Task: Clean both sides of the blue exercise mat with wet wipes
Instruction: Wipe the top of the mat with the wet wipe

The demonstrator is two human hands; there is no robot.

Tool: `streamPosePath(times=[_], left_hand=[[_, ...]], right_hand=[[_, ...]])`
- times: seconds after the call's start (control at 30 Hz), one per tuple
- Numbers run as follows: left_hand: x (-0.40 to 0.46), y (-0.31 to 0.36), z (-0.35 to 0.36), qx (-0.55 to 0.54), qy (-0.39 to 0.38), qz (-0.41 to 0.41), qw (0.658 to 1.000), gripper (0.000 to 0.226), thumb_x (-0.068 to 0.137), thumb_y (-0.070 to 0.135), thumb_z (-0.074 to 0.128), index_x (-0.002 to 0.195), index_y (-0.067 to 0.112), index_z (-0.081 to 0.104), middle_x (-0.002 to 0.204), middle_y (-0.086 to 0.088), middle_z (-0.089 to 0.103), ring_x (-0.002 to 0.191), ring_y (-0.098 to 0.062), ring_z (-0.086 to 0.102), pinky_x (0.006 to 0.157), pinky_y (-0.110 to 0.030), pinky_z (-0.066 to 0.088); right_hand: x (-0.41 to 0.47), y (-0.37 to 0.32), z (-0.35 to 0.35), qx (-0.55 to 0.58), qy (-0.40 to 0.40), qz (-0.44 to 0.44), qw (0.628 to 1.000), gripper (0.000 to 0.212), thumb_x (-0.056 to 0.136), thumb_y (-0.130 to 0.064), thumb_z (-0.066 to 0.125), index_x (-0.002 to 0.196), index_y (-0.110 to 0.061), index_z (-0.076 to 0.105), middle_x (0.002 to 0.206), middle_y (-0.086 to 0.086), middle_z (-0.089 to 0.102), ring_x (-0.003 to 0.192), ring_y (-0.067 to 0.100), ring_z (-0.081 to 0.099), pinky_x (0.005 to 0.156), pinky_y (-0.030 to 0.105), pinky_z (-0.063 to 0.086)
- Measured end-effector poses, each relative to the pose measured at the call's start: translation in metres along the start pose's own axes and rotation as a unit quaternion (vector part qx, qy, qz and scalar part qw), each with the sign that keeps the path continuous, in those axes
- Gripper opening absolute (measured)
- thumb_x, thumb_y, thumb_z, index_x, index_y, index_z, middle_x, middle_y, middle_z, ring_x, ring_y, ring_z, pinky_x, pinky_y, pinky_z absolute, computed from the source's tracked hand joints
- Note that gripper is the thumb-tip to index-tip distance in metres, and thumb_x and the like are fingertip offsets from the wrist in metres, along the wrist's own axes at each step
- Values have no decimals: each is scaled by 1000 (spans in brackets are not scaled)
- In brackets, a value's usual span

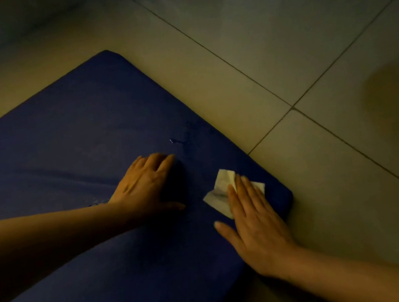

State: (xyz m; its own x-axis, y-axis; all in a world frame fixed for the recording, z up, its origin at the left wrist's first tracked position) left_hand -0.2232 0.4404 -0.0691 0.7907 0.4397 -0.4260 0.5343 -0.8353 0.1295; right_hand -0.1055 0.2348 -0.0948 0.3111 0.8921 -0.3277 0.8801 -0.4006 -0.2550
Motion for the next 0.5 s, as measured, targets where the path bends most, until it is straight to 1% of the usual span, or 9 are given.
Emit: streamPosePath(times=[0.07,0.13,0.2,0.23,0.27,0.33,0.4,0.47,0.5], left_hand=[[3,-7,8,-52,-36,-68,996,126,68,75,62,153,19,-12,160,-7,-16,147,-31,-12,119,-45,-3],[4,-10,16,-79,-53,-89,992,131,65,77,60,151,19,-21,156,-8,-29,143,-30,-27,118,-52,-10],[5,-11,20,-89,-49,-84,991,132,64,79,58,150,20,-23,156,-7,-31,142,-28,-29,117,-52,-11],[5,-13,19,-91,-49,-83,991,132,64,79,58,150,21,-23,156,-6,-31,142,-28,-29,117,-51,-11],[5,-14,18,-89,-55,-82,991,132,64,79,59,150,21,-22,156,-6,-30,143,-28,-28,117,-51,-11],[6,-16,17,-81,-57,-83,992,132,64,80,59,150,21,-21,156,-6,-29,143,-28,-26,118,-50,-9],[6,-15,16,-69,-56,-79,993,133,63,82,59,151,22,-20,157,-5,-27,144,-28,-24,119,-51,-6],[6,-16,16,-57,-51,-78,994,133,62,83,57,152,22,-19,158,-5,-26,145,-28,-22,120,-51,-4],[6,-16,15,-53,-51,-77,994,133,61,84,56,152,23,-18,158,-5,-25,145,-28,-21,120,-50,-3]], right_hand=[[20,2,-8,20,-20,19,999,102,68,-73,-30,146,-9,-16,150,6,-29,138,17,-28,110,27,-18],[55,2,-20,55,-9,57,997,92,79,-71,-11,147,-9,-15,153,7,-25,140,17,-25,112,28,-16],[82,2,-25,77,-12,106,991,84,88,-64,6,148,-7,-12,155,9,-21,142,19,-20,117,33,-10],[86,1,-24,71,-15,112,991,84,89,-64,7,148,-7,-13,155,10,-22,142,20,-20,117,35,-9],[81,-1,-21,49,-15,100,994,86,87,-66,2,147,-7,-14,154,10,-23,142,20,-21,118,36,-8],[58,-8,-12,3,-4,26,1000,94,77,-73,-16,146,-8,-16,152,9,-27,141,20,-25,117,36,-10],[38,-10,-10,-14,-28,-18,999,101,66,-74,-30,145,-11,-20,150,5,-31,139,17,-29,111,29,-19],[47,-5,-14,-13,-36,-18,999,104,64,-74,-32,145,-11,-19,150,4,-29,139,14,-28,108,26,-20],[60,-4,-17,-2,-26,-6,1000,102,68,-74,-27,146,-11,-17,152,5,-27,140,15,-26,110,26,-18]])
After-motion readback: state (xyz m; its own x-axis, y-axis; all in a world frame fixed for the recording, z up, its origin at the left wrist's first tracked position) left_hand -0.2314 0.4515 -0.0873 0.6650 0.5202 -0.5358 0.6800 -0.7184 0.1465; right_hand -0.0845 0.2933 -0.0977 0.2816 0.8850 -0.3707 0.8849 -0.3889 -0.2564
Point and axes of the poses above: each hand's wrist, its own x-axis towards the middle knuckle, its own z-axis out of the palm, y = z × x, the point moved 1 cm from there along x, towards the middle knuckle
